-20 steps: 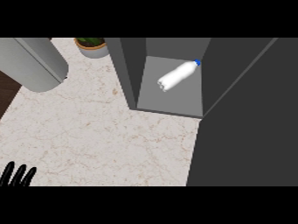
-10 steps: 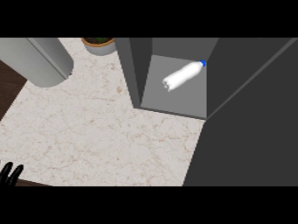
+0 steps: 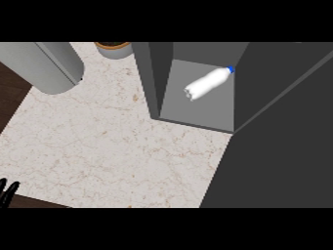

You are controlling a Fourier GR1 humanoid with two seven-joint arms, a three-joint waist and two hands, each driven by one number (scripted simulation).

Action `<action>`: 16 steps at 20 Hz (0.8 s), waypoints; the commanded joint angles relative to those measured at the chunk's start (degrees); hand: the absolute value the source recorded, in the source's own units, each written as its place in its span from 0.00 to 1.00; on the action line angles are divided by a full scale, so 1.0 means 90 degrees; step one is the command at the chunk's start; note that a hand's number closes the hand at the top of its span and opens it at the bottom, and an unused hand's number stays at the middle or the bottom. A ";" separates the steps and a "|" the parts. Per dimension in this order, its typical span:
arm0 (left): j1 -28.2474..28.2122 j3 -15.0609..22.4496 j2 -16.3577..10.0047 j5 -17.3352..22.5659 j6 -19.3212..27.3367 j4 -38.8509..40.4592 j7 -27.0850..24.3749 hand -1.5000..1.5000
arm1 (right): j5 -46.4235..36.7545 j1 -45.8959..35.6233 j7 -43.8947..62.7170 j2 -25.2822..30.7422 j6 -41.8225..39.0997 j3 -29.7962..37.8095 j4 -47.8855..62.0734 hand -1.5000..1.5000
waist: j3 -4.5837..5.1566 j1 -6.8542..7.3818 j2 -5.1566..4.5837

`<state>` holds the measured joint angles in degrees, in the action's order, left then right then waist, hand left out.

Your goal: Pick up the bottled water, place it into the cabinet and close the cabinet

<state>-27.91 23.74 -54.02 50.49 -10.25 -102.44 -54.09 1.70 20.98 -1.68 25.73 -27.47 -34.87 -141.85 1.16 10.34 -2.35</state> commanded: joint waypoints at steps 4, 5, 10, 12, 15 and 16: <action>0.0055 -0.0200 -0.0124 0.0110 -0.0229 -0.0010 -0.0062 0.00 | 0.0613 -0.0008 0.0794 -0.0731 0.0536 -0.0308 0.0714 1.00 | -0.0022 0.0078 -0.0133; 0.0033 -0.0226 -0.0180 0.0067 -0.0269 -0.0062 -0.0093 0.00 | 0.0670 -0.0081 0.0746 -0.0794 0.0546 -0.0200 0.0873 1.00 | -0.0034 0.0206 -0.0147; 0.0057 -0.0300 -0.0215 0.0170 -0.0344 -0.0034 -0.0022 0.00 | 0.1355 -0.0335 0.0903 -0.0997 0.0445 -0.0173 0.1293 1.00 | -0.0044 0.0319 -0.0185; 0.0033 -0.0283 -0.0208 0.0166 -0.0353 -0.0025 -0.0002 0.00 | 0.1497 -0.0640 0.1078 -0.1228 0.0670 0.0132 0.1588 1.00 | -0.0052 0.0245 -0.0145; 0.0016 -0.0366 -0.0228 0.0267 -0.0401 0.0060 0.0015 0.00 | 0.1542 -0.1287 0.1349 -0.1638 0.1061 0.0686 0.2072 1.00 | -0.0060 0.0132 -0.0087; -0.0006 -0.0441 -0.0245 0.0333 -0.0388 0.0089 0.0012 0.00 | 0.1556 -0.1444 0.1441 -0.1827 0.1263 0.0827 0.2302 1.00 | -0.0071 0.0037 -0.0039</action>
<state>-27.56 20.45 -56.16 52.58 -12.25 -102.31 -53.21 15.55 13.39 6.76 15.71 -23.44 -30.00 -127.67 0.74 11.64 -3.16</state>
